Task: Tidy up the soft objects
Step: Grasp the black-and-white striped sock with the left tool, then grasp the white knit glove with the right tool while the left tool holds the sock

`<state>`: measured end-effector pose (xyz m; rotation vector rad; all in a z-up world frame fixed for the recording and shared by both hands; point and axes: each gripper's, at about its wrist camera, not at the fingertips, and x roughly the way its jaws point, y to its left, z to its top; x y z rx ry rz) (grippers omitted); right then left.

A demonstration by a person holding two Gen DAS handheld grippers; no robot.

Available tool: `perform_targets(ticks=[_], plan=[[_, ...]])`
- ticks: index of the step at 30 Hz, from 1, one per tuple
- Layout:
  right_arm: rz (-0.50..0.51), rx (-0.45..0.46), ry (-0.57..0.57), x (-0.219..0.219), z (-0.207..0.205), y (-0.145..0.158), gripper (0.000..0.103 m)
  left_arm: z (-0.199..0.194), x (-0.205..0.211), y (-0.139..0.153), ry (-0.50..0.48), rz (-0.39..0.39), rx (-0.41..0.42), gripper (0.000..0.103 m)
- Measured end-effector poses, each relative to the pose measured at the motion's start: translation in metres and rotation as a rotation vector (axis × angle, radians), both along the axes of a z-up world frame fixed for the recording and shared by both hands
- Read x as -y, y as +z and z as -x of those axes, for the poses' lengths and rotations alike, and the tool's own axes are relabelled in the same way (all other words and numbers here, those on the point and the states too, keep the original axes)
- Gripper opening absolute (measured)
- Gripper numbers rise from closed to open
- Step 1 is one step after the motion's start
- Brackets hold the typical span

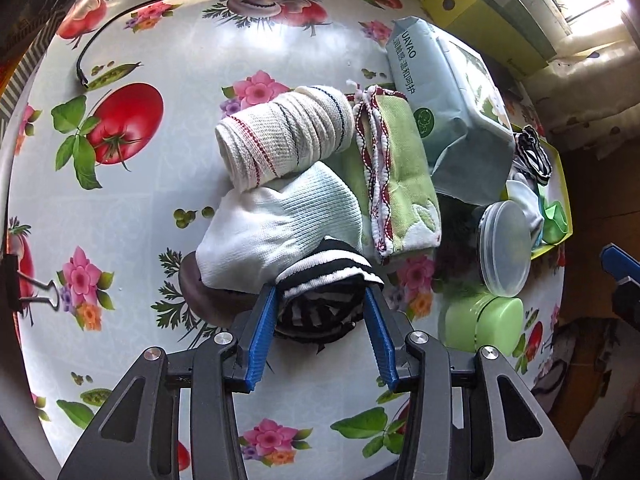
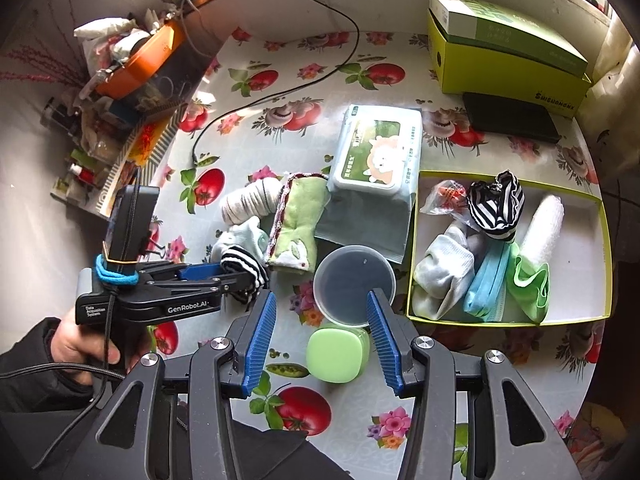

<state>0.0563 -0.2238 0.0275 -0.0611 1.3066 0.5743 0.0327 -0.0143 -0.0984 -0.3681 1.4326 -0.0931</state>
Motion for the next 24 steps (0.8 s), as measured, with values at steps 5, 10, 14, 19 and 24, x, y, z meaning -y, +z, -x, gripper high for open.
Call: perform_targets(ticks=[5, 10, 14, 19, 24], plan=[[0.009, -0.002, 0.007, -0.004, -0.002, -0.001, 0.047, 0.0, 0.0, -0.005, -0.001, -0.006, -0.009, 0.031], [0.01, -0.006, 0.017, -0.01, -0.005, -0.002, 0.047, 0.011, -0.01, 0.011, 0.013, 0.023, 0.018, 0.014], [0.01, -0.012, 0.046, -0.02, -0.007, -0.004, 0.047, 0.02, -0.022, 0.029, 0.037, 0.04, 0.058, 0.014], [0.013, -0.012, 0.115, -0.045, -0.009, -0.01, 0.047, 0.03, -0.048, 0.04, 0.102, 0.031, 0.082, 0.014], [0.02, -0.03, 0.23, -0.086, -0.01, -0.025, 0.047, 0.034, -0.074, 0.039, 0.178, 0.019, 0.083, 0.014]])
